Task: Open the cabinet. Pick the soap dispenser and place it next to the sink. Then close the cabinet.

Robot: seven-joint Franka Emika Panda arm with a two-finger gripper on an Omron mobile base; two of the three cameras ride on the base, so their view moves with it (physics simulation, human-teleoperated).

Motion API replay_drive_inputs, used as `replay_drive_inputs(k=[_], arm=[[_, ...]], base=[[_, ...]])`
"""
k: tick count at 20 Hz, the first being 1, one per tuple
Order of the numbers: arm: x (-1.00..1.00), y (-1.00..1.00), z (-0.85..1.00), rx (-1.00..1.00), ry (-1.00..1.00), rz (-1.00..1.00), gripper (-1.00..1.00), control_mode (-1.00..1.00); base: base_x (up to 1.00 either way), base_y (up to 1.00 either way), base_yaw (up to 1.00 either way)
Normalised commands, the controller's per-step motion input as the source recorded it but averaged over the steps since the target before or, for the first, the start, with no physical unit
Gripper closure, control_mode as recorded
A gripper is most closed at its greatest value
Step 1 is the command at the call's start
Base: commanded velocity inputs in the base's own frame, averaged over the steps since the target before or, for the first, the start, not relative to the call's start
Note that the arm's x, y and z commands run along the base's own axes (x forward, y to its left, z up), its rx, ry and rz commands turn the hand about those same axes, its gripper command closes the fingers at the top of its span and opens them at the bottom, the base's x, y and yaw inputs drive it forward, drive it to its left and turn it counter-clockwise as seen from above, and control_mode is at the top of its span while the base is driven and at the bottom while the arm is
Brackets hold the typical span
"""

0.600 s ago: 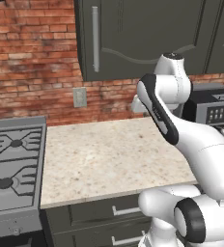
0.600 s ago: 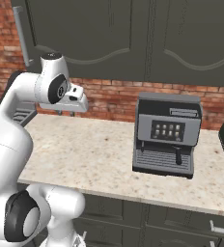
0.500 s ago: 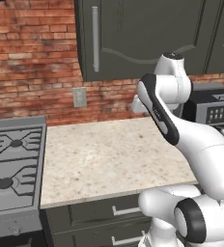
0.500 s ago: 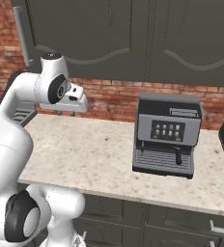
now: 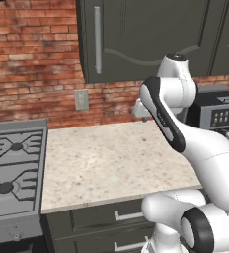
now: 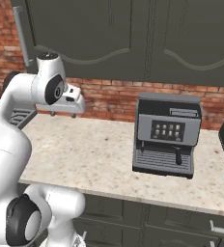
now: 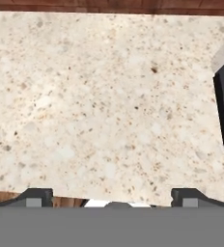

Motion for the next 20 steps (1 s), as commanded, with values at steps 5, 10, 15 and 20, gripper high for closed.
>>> replay_drive_inputs(k=[5, 10, 15, 20], arm=[[-0.46, 0.19, 0.02, 0.0, -0.17, 0.0, -1.0, -1.0], [-0.53, 0.41, 0.27, 0.0, -0.34, 0.0, -1.0, -1.0], [-0.42, 0.28, 0.21, 0.0, -0.29, 0.0, -1.0, -1.0], [-0.31, 0.12, 0.25, 0.0, -0.21, 0.0, -1.0, -1.0]], base=[[0.0, 0.0, 0.0], [0.0, 0.0, 0.0], [0.0, 0.0, 0.0], [0.0, 0.0, 0.0]])
